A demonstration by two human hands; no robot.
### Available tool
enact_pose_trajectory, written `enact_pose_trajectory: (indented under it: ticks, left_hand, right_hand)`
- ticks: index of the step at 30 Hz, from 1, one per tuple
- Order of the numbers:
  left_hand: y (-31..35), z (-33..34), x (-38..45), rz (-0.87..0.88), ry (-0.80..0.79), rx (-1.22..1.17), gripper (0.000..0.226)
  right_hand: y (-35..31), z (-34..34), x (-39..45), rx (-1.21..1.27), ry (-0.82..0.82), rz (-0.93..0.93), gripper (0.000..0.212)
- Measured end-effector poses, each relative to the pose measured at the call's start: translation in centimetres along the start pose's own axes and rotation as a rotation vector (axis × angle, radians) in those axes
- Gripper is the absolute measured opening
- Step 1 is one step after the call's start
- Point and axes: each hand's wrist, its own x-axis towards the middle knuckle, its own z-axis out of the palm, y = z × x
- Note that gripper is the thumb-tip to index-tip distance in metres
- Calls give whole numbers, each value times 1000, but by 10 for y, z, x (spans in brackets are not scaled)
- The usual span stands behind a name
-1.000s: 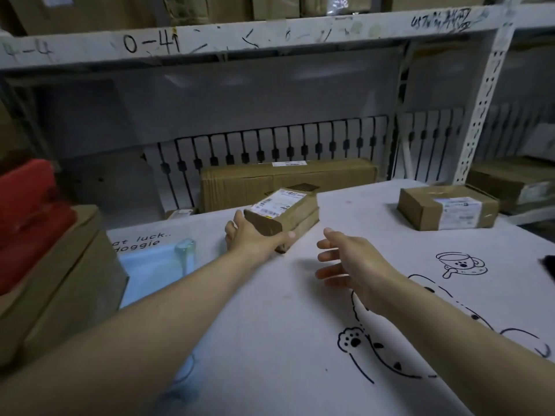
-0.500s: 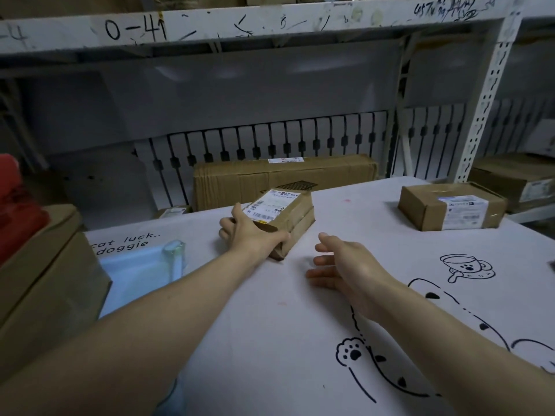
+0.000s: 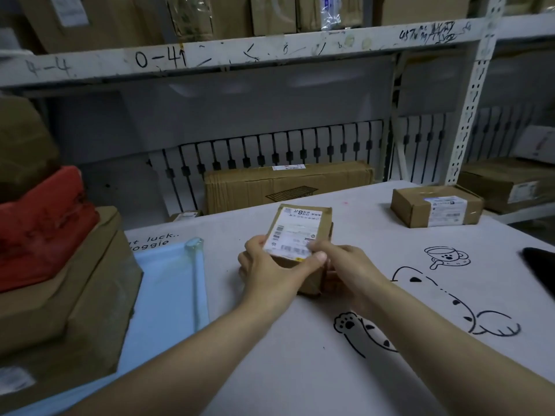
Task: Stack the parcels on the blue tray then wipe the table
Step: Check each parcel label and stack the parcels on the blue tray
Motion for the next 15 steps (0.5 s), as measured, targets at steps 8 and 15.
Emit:
enact_pose_trajectory:
  ticks: [8, 15]
  left_hand:
    - [-4, -51, -32, -207, -198, -398, 84]
    - [-4, -86, -60, -148, -302, -526, 37]
  right_hand:
    - [1, -19, -45, 41, -152, -61, 28]
    - [4, -17, -72, -30, -330, -216, 46]
